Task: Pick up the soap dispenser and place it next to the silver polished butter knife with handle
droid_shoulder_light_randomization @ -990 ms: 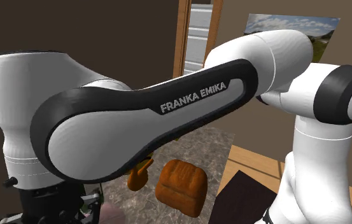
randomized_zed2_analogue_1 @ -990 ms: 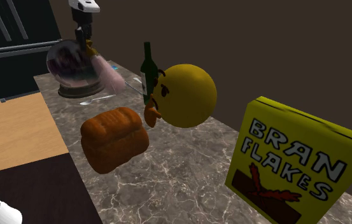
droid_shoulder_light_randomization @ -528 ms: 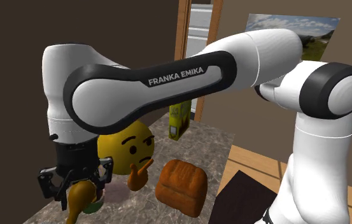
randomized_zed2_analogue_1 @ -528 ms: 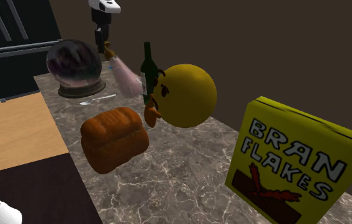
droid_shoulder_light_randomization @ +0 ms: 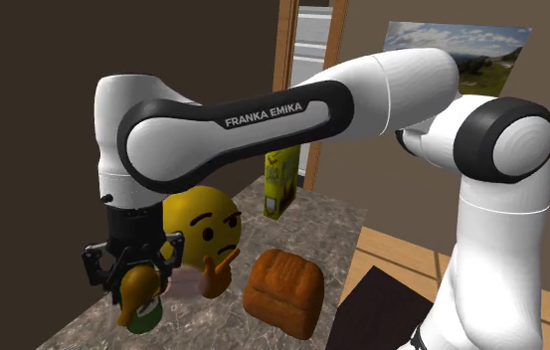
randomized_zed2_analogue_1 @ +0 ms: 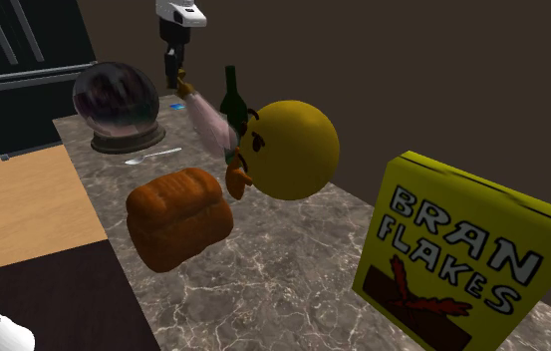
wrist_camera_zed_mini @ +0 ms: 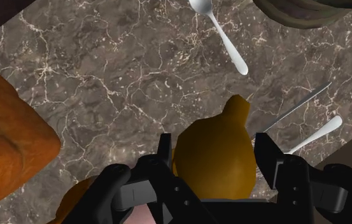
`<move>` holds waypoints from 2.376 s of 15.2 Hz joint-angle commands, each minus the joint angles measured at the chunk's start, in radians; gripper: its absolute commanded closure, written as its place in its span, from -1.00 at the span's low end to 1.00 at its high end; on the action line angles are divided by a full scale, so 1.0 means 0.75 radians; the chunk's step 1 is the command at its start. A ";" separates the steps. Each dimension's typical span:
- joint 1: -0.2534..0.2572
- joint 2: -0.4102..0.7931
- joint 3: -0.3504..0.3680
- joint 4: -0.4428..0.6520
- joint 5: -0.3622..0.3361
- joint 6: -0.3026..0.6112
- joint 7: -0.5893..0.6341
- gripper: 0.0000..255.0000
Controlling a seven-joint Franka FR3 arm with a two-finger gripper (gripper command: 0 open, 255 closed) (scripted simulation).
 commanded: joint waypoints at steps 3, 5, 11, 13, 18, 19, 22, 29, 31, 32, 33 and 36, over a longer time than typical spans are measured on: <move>0.006 0.013 -0.031 -0.061 -0.026 0.064 -0.015 1.00; 0.025 0.018 -0.054 -0.086 -0.021 0.096 -0.023 1.00; 0.113 0.035 -0.157 -0.152 0.006 0.188 -0.055 1.00; 0.159 0.029 -0.209 -0.151 0.026 0.186 -0.068 1.00; 0.264 0.016 -0.329 -0.150 0.070 0.183 -0.095 1.00; 0.260 -0.008 -0.326 -0.181 0.079 0.189 -0.101 -1.00; 0.255 -0.014 -0.327 -0.225 0.086 0.225 -0.119 -1.00; 0.253 -0.025 -0.342 -0.037 0.078 0.026 -0.099 -1.00; 0.253 -0.025 -0.342 -0.037 0.078 0.027 -0.099 -1.00; 0.253 -0.025 -0.342 -0.037 0.078 0.026 -0.099 -1.00; 0.253 -0.025 -0.342 -0.037 0.078 0.026 -0.099 -1.00; 0.253 -0.025 -0.342 -0.037 0.078 0.026 -0.099 -1.00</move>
